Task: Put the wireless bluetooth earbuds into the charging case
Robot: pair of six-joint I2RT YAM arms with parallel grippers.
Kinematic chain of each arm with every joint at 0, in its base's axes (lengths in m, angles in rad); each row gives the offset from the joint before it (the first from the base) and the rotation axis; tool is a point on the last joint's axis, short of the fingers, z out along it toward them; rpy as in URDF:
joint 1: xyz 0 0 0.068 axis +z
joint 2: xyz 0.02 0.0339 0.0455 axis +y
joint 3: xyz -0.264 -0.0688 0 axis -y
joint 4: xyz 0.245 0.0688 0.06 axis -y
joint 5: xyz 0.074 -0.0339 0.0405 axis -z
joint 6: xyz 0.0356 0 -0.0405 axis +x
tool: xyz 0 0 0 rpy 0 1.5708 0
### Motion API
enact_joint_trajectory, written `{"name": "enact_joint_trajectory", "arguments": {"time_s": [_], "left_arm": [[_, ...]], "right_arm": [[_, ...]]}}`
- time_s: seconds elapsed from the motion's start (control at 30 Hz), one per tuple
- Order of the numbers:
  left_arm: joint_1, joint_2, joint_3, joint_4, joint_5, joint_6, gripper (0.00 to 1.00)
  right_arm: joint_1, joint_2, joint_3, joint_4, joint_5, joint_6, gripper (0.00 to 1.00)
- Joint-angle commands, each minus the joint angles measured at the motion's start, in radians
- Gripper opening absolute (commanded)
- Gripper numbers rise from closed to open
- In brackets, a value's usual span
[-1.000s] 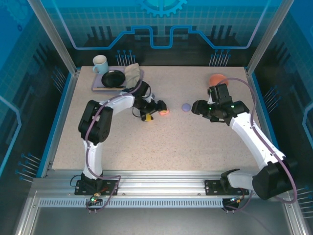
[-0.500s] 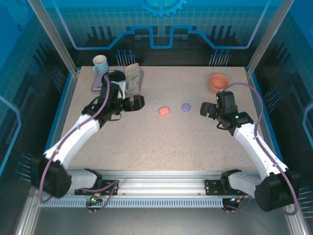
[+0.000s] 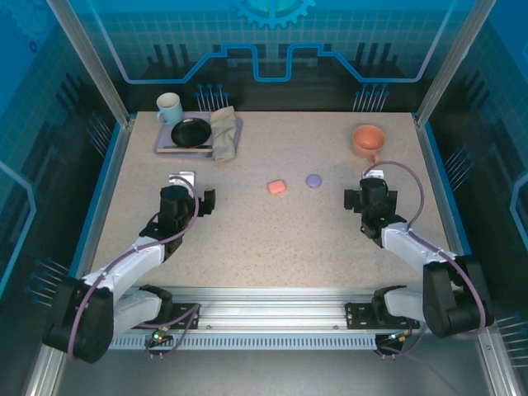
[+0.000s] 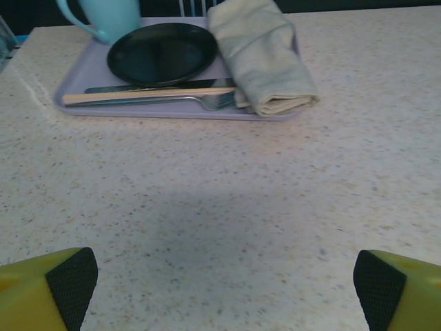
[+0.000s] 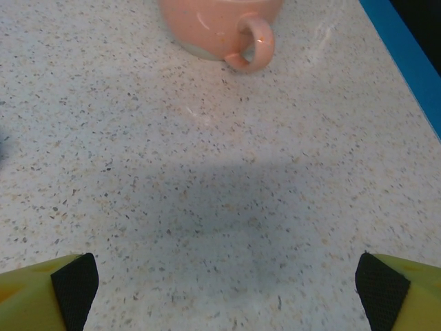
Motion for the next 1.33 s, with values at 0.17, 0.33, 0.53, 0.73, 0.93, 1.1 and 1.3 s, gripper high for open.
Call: {"name": "enact_joint_trajectory", "arguments": {"time_s": [0.17,0.33,0.53,0.73,0.93,1.1,1.3], "left_arm": [[0.137,0.215,-0.068,0.413,0.123,0.033,0.99],[0.219,0.303,-0.061,0.483,0.312,0.036,0.99],[0.264,0.404,-0.035,0.530,0.430,0.026,0.99],[0.271,0.403,-0.021,0.498,0.401,0.011,0.99],[0.271,0.403,-0.020,0.495,0.401,0.009,0.99],[0.272,0.405,-0.016,0.491,0.394,0.005,0.99],[0.269,0.404,-0.018,0.493,0.386,0.008,0.99]], "right_arm": [[-0.032,0.074,-0.166,0.594,-0.118,-0.132,1.00],[-0.068,0.191,-0.169,0.705,-0.244,-0.133,1.00],[-0.111,0.252,-0.091,0.612,-0.352,-0.131,1.00],[-0.107,0.252,-0.090,0.616,-0.346,-0.135,1.00],[-0.098,0.254,-0.085,0.608,-0.341,-0.145,1.00],[-0.122,0.257,-0.074,0.586,-0.409,-0.142,1.00],[-0.122,0.255,-0.081,0.597,-0.411,-0.145,1.00]]}}
